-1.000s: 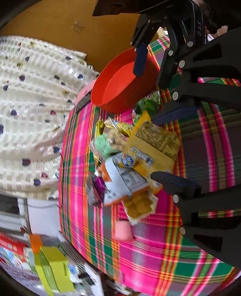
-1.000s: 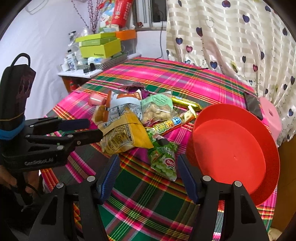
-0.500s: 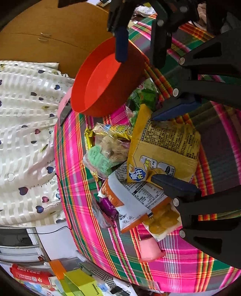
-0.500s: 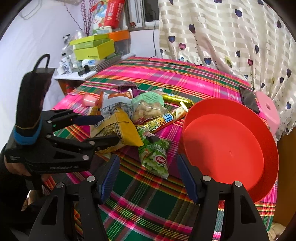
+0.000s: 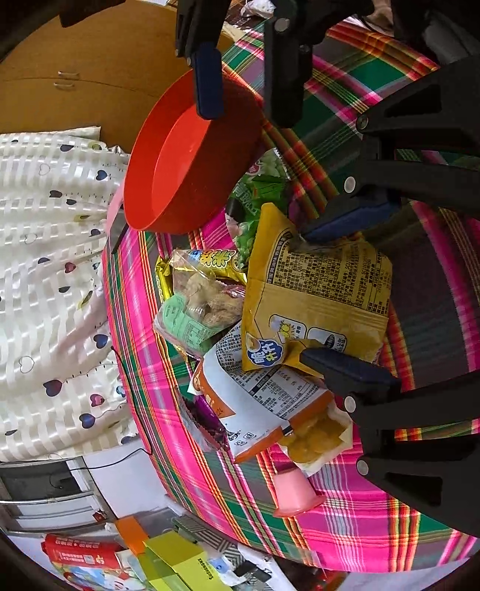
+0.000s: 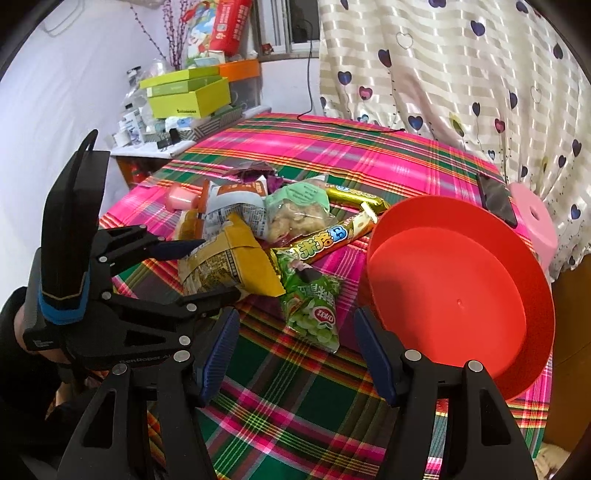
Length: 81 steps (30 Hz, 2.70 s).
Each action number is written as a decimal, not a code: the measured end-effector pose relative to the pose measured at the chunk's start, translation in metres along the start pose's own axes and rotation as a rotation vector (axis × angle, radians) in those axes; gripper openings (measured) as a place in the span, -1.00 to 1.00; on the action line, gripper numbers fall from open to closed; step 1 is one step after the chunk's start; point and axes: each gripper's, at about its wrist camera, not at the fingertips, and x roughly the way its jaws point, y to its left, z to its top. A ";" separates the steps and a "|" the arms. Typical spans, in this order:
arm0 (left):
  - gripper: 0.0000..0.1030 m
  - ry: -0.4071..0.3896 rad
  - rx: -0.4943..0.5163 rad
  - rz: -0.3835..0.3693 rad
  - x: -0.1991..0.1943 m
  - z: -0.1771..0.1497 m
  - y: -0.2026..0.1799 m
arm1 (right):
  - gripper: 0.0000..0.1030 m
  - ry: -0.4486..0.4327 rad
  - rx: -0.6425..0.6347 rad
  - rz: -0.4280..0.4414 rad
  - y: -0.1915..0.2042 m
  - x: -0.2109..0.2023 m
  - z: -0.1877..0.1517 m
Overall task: Organize snacks
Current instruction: 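Grasp the yellow chip bag with the left tool while the right tool grasps the green pea bag, then lift the yellow chip bag with the left tool while the right tool carries the green bag over the basket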
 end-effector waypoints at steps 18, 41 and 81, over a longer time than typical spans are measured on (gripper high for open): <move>-0.20 -0.111 -0.197 -0.082 -0.046 -0.012 0.018 | 0.25 -0.003 -0.018 -0.010 0.007 0.000 0.008; -0.19 -0.155 -0.363 -0.053 -0.062 -0.027 0.063 | 0.25 0.158 -0.093 -0.134 0.023 0.070 0.013; -0.19 -0.162 -0.357 -0.054 -0.073 -0.010 0.043 | -0.25 -0.075 -0.061 -0.065 0.028 -0.008 0.025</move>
